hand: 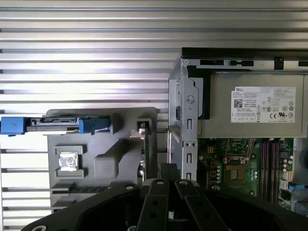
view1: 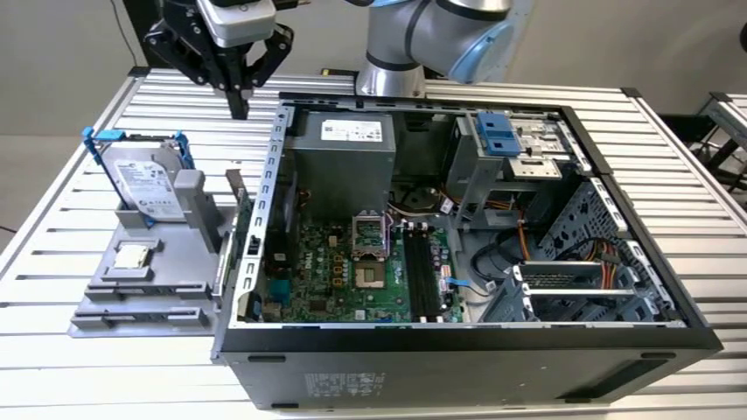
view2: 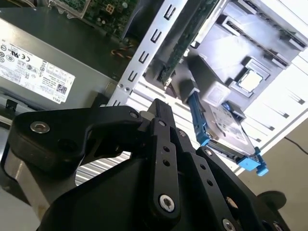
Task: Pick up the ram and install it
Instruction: 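Reach for the ram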
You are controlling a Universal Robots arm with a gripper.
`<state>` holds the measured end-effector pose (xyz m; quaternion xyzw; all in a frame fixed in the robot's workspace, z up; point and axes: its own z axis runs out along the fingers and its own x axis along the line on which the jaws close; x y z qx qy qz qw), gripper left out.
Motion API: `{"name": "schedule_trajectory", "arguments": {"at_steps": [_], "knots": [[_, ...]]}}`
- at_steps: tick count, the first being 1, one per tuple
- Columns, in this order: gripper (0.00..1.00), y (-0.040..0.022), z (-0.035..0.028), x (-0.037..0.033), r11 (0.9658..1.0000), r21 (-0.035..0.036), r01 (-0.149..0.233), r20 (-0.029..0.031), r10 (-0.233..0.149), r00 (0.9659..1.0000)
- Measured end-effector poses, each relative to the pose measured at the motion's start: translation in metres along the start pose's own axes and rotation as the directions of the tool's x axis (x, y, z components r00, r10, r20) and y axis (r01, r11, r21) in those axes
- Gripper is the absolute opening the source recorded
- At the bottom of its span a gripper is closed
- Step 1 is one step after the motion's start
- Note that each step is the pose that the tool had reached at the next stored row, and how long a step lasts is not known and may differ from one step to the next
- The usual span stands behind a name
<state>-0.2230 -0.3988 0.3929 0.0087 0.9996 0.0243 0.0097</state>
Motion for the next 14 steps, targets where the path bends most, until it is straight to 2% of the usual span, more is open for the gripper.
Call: {"name": "schedule_trajectory", "arguments": {"at_steps": [14], "knots": [[0.0,-0.0005,-0.0006,0.0298,1.0,-0.0002,0.009,-0.0004,-0.009,1.0]]}}
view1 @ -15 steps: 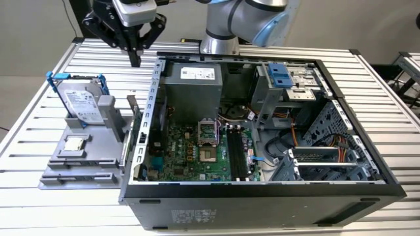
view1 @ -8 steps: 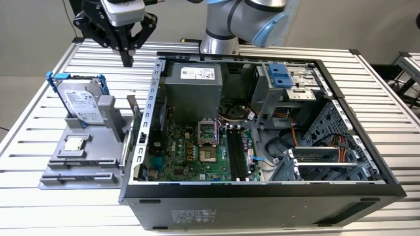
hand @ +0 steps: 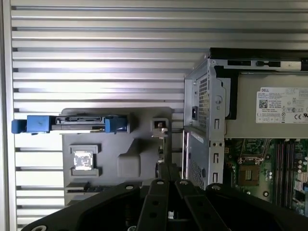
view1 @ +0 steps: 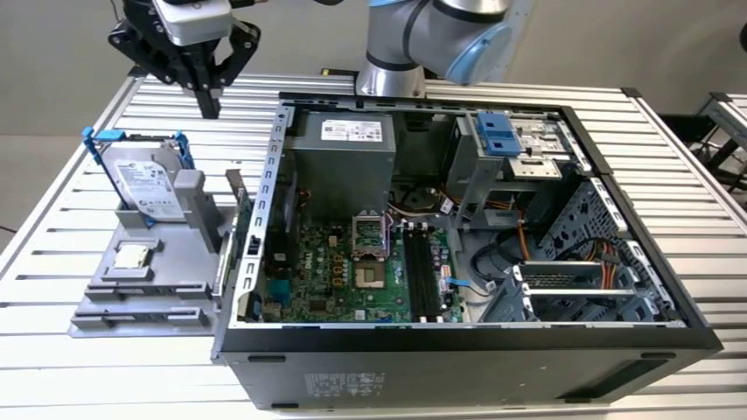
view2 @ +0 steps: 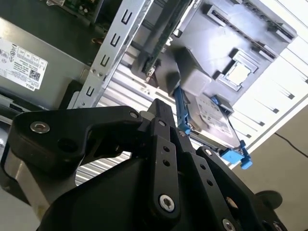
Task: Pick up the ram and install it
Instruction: 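Reach for the ram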
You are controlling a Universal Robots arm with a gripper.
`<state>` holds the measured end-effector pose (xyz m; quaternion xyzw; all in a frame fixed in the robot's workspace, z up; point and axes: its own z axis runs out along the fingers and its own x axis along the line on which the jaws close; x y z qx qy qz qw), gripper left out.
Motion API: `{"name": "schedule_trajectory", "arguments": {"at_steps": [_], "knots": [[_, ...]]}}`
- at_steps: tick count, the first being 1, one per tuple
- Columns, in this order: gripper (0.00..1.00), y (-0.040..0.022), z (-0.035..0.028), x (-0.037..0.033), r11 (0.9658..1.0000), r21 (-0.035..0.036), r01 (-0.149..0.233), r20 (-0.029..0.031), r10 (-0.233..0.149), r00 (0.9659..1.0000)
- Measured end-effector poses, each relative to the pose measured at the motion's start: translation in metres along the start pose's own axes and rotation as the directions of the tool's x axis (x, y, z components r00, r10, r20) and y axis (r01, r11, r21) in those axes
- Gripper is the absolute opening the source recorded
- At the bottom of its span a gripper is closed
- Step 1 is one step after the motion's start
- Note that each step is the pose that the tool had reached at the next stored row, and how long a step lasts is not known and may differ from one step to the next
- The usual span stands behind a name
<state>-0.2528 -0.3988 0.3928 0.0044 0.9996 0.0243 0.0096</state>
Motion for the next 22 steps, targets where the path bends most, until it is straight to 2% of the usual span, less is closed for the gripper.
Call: {"name": "schedule_trajectory", "arguments": {"at_steps": [22], "knots": [[0.0,-0.0004,-0.001,0.051,1.0,-0.0002,0.01,-0.0005,-0.01,0.9999]]}}
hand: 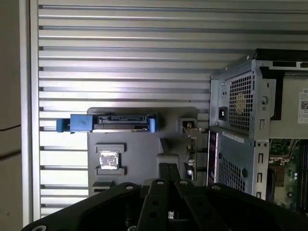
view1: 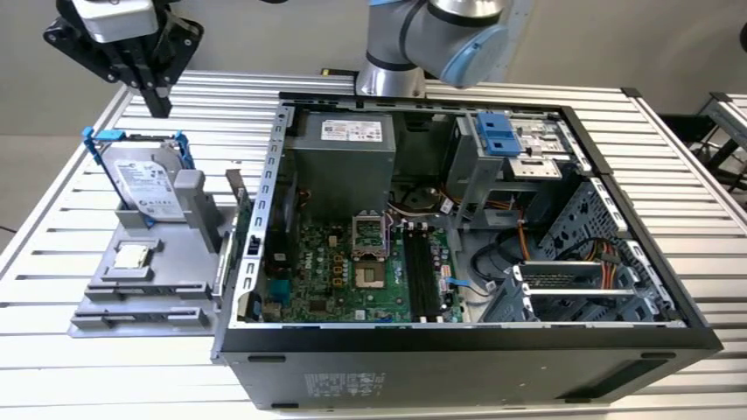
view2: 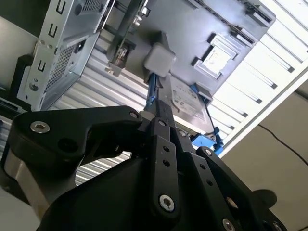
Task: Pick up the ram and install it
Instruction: 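Reach for the ram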
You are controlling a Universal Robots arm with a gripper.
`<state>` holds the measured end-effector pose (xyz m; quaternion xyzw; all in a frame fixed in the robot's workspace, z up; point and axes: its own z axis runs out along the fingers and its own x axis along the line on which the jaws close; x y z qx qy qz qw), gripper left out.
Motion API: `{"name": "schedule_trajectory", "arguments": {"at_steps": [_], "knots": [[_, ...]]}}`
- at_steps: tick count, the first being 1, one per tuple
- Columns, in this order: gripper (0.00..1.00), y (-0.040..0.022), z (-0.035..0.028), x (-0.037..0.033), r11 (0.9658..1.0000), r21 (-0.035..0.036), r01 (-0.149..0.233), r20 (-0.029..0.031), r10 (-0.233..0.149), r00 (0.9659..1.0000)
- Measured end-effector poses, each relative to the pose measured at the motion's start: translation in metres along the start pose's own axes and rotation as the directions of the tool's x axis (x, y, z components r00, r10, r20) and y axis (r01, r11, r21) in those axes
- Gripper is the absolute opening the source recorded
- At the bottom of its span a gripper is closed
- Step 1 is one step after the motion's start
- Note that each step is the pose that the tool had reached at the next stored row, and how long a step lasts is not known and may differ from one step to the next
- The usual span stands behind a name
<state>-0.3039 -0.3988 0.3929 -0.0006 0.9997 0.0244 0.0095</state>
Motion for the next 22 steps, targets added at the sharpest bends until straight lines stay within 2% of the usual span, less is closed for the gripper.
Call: {"name": "schedule_trajectory", "arguments": {"at_steps": [22], "knots": [[0.0,0.0001,-0.001,0.0523,0.9999,-0.0003,0.016,-0.0008,-0.016,0.9999]]}}
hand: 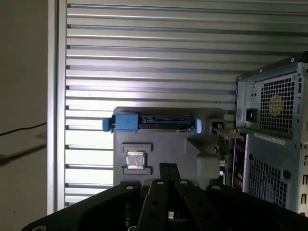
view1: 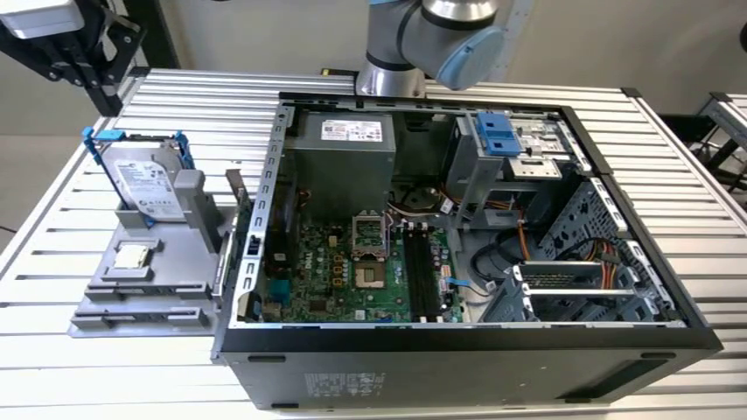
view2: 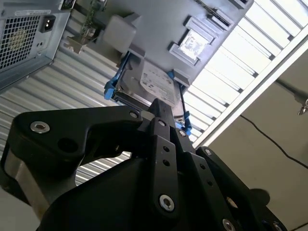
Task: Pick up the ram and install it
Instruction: 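Reach for the ram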
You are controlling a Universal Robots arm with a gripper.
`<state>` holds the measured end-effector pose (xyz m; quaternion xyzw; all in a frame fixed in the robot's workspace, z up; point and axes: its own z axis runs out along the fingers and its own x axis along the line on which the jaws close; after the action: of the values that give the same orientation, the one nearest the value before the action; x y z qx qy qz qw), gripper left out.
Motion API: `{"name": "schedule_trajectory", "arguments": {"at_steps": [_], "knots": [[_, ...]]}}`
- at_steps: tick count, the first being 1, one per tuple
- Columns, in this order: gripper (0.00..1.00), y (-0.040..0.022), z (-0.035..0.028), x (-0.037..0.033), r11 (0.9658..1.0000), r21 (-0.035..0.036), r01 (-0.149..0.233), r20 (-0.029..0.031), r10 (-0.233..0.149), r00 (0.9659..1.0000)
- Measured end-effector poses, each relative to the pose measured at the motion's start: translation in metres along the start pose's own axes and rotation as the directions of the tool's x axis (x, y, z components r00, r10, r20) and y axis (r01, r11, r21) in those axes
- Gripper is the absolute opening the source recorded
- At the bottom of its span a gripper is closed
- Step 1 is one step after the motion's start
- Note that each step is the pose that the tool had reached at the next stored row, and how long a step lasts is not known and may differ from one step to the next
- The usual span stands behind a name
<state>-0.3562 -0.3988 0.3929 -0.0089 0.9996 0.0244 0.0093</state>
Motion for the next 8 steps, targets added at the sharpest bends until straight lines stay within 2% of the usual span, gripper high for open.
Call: {"name": "schedule_trajectory", "arguments": {"at_steps": [5,8], "knots": [[0.0,0.0002,-0.0002,0.0098,1.0,0.0,0.003,-0.0002,-0.003,1.0],[0.0,0.0002,-0.0002,0.0101,1.0,-0.0001,0.004,-0.0002,-0.004,1.0]]}}
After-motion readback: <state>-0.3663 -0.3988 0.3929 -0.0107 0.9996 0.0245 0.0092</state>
